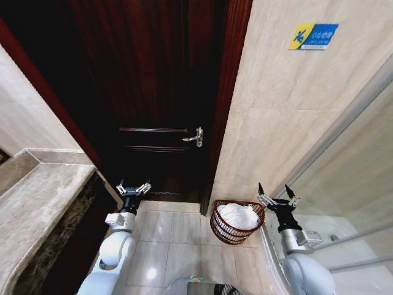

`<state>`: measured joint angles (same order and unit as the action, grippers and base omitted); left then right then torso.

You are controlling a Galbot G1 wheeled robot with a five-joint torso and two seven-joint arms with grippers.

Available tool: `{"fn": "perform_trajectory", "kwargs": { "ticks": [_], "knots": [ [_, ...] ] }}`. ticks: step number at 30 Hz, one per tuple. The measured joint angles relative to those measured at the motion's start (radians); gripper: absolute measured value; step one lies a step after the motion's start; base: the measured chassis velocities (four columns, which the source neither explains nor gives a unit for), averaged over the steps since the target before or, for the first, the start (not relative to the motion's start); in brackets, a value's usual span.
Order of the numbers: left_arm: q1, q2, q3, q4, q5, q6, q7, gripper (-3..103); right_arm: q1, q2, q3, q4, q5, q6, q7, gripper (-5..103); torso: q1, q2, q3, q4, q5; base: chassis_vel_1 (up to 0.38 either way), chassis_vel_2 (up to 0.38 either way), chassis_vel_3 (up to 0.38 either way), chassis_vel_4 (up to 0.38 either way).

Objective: Discard the used towel into the hamper.

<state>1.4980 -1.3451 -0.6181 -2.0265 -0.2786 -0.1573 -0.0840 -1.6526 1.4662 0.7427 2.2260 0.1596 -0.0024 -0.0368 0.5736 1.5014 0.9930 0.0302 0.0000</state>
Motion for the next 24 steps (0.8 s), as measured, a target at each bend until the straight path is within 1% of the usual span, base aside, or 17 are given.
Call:
{"fn": "perform_trajectory", "kwargs": {
  "ticks": [9,24],
  "knots": [
    [-0.008,-0.002,0.001,-0.002,0.0,0.002,-0.002,100,-0.002,0.0,0.003,0.002,0.001,0.005,0.0,100,-0.001,-0.003,-0.002,0.0,0.0,0.096,-0.088,-0.084,0.084],
    [0.004,-0.004,0.0,-0.006,0.004,-0.002,0.002,100,-0.026,0.005,0.01,0.011,0.001,0.022,0.0,100,-0.002,-0.006,-0.003,0.0,0.0,0.037,-0.042,-0.031,0.032]
  ]
}}
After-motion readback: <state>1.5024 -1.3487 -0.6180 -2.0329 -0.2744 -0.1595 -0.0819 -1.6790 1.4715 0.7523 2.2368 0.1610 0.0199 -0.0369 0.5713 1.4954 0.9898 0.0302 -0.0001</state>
